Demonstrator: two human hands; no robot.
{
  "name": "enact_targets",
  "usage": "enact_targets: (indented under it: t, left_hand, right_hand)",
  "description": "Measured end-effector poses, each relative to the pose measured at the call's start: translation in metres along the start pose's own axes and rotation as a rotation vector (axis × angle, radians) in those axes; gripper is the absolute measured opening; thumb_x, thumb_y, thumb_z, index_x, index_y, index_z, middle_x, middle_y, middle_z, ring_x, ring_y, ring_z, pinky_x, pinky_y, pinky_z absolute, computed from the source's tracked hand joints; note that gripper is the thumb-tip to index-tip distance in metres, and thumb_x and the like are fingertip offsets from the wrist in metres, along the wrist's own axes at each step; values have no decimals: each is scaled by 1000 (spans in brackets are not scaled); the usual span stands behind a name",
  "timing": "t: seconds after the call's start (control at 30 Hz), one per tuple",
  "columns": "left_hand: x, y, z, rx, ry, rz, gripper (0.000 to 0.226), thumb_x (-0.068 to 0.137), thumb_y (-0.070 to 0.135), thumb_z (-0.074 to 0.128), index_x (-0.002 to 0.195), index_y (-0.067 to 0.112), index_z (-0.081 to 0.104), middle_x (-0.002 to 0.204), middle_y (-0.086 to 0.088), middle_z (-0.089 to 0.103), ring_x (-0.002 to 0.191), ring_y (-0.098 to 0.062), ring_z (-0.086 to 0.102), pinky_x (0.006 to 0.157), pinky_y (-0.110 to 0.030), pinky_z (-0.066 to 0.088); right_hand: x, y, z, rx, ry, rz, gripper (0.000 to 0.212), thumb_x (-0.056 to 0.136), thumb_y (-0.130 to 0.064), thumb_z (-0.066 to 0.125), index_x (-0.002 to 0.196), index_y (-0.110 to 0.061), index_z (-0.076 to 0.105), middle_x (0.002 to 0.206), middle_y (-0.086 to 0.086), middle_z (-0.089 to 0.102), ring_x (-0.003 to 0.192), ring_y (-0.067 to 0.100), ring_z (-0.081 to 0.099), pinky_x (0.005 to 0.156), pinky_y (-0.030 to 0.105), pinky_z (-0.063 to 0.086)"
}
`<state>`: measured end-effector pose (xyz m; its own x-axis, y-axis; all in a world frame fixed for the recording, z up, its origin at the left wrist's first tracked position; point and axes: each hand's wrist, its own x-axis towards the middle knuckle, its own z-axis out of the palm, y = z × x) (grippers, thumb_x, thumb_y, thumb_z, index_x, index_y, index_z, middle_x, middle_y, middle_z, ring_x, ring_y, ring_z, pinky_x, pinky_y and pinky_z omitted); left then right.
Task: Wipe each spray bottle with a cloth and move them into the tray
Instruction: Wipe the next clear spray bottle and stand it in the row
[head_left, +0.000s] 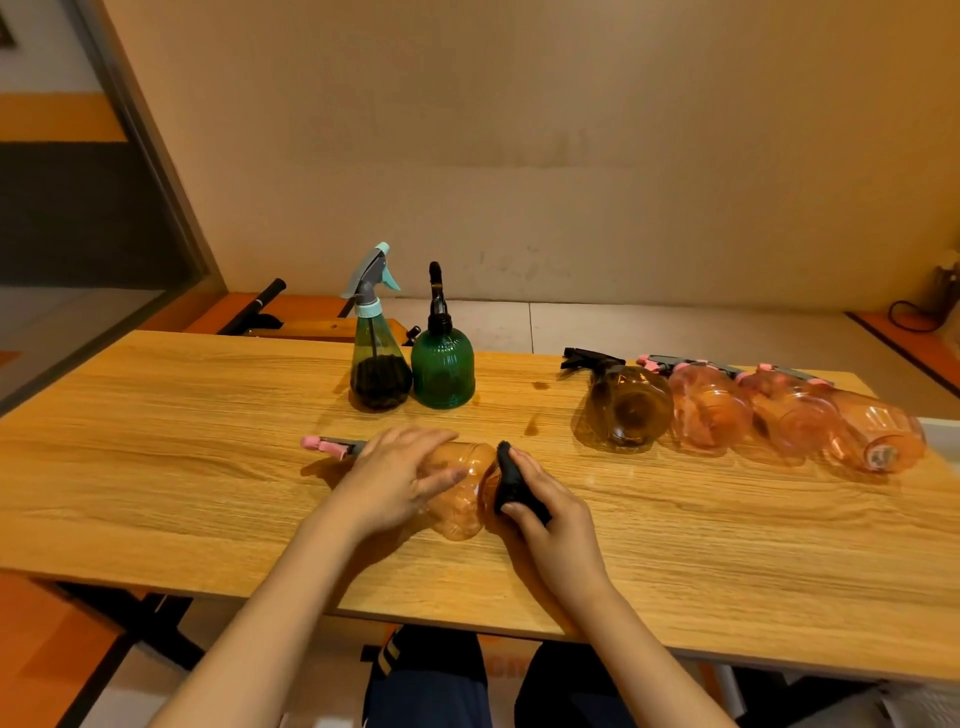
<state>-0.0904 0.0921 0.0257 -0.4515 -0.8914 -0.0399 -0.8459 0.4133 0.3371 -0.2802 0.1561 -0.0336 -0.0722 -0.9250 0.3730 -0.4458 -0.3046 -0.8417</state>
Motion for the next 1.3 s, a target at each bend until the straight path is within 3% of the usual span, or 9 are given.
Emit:
enact_targets:
  t: [0.1,0.2,0.47,0.7,0.83,0.93,1.07,1.17,1.3]
  left_hand:
    - [12,-2,-12,-58,-199,57,79,82,57,61,149,34,25,151,5,37,137,-18,32,112,-36,24]
    - [23,-4,-17,-48,-252,86,90,72,52,76,146,34,29,144,3,44,128,-17,44,106,-35,37]
    - [36,3,-2,-64,-92,67,65,75,65,65,130,34,51,111,4,64,104,-16,58,81,-29,42]
    - [41,-5,4,-221,40,13,60,60,86,42,98,44,62,91,12,64,86,-10,58,66,-27,41]
    - [42,-1,-1,-52,-152,74,88,55,89,33,128,42,51,117,8,62,107,-15,56,80,-29,41]
    - [38,1,-7,-22,-206,97,86,58,79,52,133,38,46,124,7,60,112,-16,55,88,-30,42]
    - [36,-4,-7,-360,-111,76,71,57,69,65,117,34,59,102,12,63,97,-13,60,84,-33,50]
    - [32,-8,-5,-694,-35,110,62,55,63,68,110,35,60,101,5,68,94,-12,65,76,-32,57]
    - [24,5,-4,-799,27,193,79,47,81,69,108,31,62,100,1,71,93,-12,68,75,-28,57]
  right_hand:
    - [2,-2,-1,86,33,76,61,83,1,64,124,-38,41,125,-24,45,122,-6,38,99,4,30]
    - [2,-3,-2,154,49,126,60,83,2,64,123,-38,44,126,-17,50,122,-2,43,97,6,33]
    - [4,-4,-2,315,141,208,54,82,5,63,118,-34,52,120,-8,60,116,5,53,94,13,41]
    - [-7,-12,7,236,195,135,54,81,4,64,108,-43,54,118,-15,57,113,-11,48,94,5,36]
    - [-2,-8,10,302,247,230,47,83,2,63,112,-33,56,120,-5,60,115,4,53,93,8,40]
    - [8,-10,10,344,266,256,44,84,4,62,114,-27,57,119,-2,61,115,10,54,92,9,41]
    - [2,-27,6,262,266,73,50,80,6,65,108,-35,59,113,-17,60,113,-4,53,92,5,38]
    - [2,-33,-2,133,274,-122,48,77,2,67,116,-24,58,113,-23,57,111,-14,49,93,5,36]
    - [26,-34,-20,164,267,-59,54,79,8,65,110,-36,57,113,-17,58,109,-17,49,95,7,36]
